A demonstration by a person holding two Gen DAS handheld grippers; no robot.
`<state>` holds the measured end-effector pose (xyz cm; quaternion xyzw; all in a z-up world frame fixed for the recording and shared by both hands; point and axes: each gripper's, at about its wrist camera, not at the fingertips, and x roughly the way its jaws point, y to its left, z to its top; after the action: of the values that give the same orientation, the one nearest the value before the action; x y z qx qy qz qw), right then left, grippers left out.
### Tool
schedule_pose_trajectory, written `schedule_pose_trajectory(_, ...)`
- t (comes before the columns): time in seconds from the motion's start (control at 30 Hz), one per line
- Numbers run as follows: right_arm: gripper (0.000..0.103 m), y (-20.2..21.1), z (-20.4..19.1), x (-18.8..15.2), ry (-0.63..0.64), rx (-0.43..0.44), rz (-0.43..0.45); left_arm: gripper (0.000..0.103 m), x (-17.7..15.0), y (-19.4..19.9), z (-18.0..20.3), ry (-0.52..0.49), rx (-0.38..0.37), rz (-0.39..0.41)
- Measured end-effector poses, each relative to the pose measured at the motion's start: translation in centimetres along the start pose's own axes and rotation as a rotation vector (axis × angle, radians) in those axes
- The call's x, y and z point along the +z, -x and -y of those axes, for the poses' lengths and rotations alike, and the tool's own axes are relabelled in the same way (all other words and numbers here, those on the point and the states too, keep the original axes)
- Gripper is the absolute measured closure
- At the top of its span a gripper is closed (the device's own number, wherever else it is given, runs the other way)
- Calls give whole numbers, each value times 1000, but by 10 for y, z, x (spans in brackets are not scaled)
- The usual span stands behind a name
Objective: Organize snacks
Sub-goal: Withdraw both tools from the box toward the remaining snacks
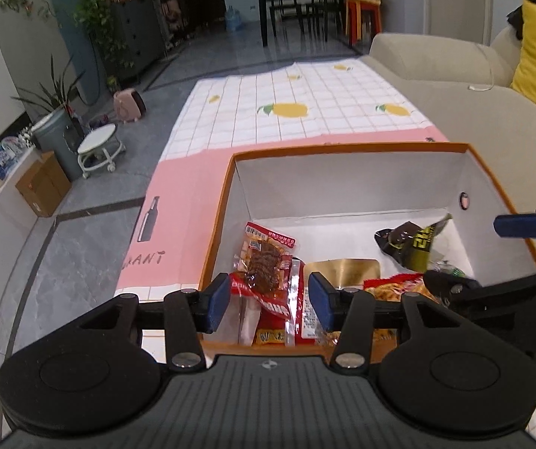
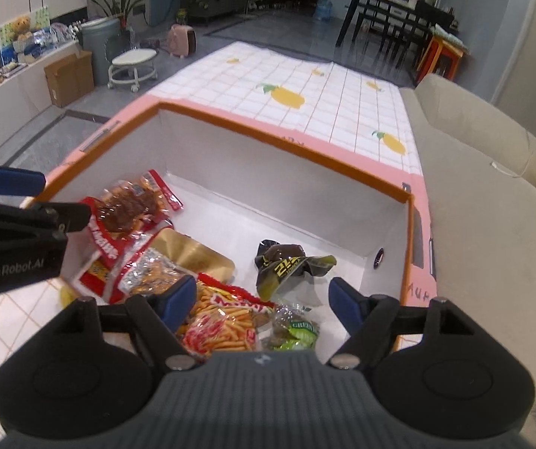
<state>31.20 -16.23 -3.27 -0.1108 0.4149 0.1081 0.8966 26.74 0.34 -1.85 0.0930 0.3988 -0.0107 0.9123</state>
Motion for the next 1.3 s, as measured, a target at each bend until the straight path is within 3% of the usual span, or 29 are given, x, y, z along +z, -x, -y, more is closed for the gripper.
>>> schedule_pose_trajectory(0.23, 28, 44, -6, -18, -6, -3, 98, 46, -27, 37, 2, 55, -44, 46)
schedule_pose_trajectory(0.43, 27, 74, -4, -46, -57, -2, 136, 43, -54, 55, 8, 106, -79, 20)
schedule_pose_trajectory(0.7, 27, 97, -3, -95, -138, 15, 139, 43, -95, 69, 14, 141, -146, -6)
schedule_pose_trajectory(1.17, 28, 106, -8, -158, -229, 28, 141, 42, -139, 75, 20, 208, -144, 10)
schedule_pose_trajectory(1.3, 34, 99, -12, -168, -223, 39, 113, 42, -146, 69, 24, 182, -121, 8)
